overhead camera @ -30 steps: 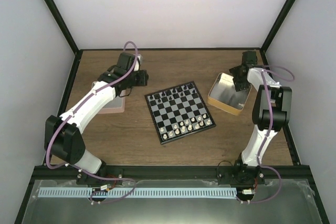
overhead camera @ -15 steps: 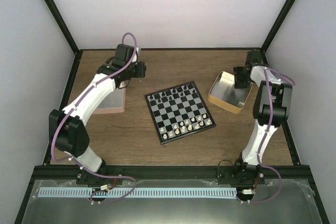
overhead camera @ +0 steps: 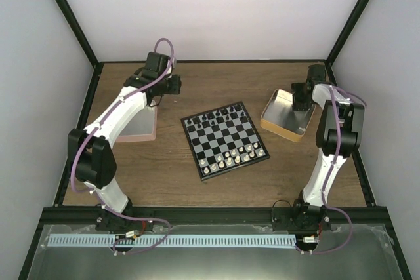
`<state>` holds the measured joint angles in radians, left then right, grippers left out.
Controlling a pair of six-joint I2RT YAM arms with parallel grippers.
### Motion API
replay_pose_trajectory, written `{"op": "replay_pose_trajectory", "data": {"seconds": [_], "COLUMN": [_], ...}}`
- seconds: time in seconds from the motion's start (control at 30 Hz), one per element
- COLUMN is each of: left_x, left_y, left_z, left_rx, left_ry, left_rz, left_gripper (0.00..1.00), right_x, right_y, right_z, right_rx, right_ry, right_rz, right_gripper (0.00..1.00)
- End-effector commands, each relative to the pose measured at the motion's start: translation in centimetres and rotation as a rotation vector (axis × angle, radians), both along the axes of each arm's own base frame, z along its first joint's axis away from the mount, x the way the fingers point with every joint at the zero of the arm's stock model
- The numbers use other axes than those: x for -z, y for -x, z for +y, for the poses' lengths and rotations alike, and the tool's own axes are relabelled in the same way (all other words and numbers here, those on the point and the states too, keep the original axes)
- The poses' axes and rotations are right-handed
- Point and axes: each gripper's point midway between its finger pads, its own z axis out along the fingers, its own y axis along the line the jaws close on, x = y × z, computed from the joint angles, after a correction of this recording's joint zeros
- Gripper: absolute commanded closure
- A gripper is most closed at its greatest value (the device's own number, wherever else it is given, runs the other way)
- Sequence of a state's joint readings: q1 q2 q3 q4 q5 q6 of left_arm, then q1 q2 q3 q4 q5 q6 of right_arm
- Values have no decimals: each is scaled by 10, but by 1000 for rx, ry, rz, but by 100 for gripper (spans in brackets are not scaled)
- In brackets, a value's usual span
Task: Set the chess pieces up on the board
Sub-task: Adjust the storage box at the center of the board.
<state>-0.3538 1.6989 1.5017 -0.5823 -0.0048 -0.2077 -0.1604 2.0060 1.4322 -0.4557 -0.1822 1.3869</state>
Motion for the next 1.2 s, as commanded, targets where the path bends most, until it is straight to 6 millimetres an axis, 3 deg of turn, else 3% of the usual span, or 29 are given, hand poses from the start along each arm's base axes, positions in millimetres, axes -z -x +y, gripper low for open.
{"op": "replay_pose_trajectory", "data": {"seconds": [0.0, 0.33, 0.57, 0.77, 0.9, 0.97, 1.03, 1.17], "left_x": [-7, -10, -7, -5, -8, -11, -12, -15], "left_y": [-8, -16, -14, -6, -2, -1, 0, 1], "left_z": [7, 11, 12, 15, 17, 17, 15, 14], "left_rx": [-7, -8, 3, 5, 8, 7, 14, 22], "left_ry": [-34, -58, -65, -73, -76, -71, -61, -52], "left_rz": [-25, -52, -48, -42, -51, -58, -60, -69], "left_gripper": [53, 53, 53, 53, 53, 53, 53, 53], "right_x": [9, -3, -9, -15, -32, -42, -56, -79], "right_y": [-5, -3, 0, -3, -9, -6, -1, 19], "right_z": [-11, -16, 0, 26, 49, 48, 38, 17], "right_rx": [20, -129, -328, -410, -494, -500, -472, -400], "right_ry": [16, 140, 208, 184, 199, 225, 276, 366], "right_rz": [62, 56, 38, 11, -35, -32, -18, 38], "right_gripper": [30, 60, 68, 67, 66, 61, 49, 43]}}
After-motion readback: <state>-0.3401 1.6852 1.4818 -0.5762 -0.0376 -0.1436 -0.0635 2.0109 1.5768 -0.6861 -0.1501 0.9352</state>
